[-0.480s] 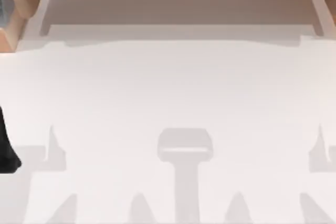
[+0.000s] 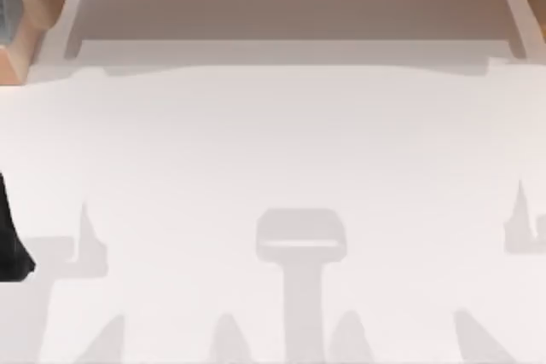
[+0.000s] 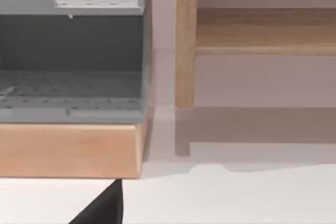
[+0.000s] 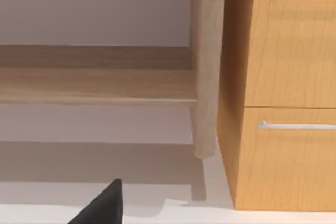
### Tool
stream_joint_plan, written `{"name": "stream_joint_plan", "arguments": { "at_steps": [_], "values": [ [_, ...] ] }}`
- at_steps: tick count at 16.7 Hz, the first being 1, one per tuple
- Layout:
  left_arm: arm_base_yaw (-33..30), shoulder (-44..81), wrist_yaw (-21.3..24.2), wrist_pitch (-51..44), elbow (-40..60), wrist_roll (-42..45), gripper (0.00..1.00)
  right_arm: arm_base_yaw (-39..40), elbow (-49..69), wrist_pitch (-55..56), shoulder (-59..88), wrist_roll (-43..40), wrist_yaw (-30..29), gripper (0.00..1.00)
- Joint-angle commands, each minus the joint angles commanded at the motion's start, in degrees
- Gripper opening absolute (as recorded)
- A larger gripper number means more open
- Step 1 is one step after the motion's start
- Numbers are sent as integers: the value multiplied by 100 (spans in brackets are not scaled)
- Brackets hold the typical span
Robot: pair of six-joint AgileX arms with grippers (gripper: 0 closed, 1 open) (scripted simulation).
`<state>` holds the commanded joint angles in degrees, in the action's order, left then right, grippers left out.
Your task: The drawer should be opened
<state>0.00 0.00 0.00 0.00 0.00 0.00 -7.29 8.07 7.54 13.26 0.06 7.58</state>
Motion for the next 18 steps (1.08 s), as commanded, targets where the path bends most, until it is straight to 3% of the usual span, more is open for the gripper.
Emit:
{"name": "stream_joint_plan", "arguments": {
  "at_steps": [10,18],
  "values": [
    [0,0,0,0,0,0,100,-1955,2048,1912,4183,79,1871,100],
    [0,0,0,0,0,0,100,-2225,2348,2203,4757,85,2158,100]
  ]
}}
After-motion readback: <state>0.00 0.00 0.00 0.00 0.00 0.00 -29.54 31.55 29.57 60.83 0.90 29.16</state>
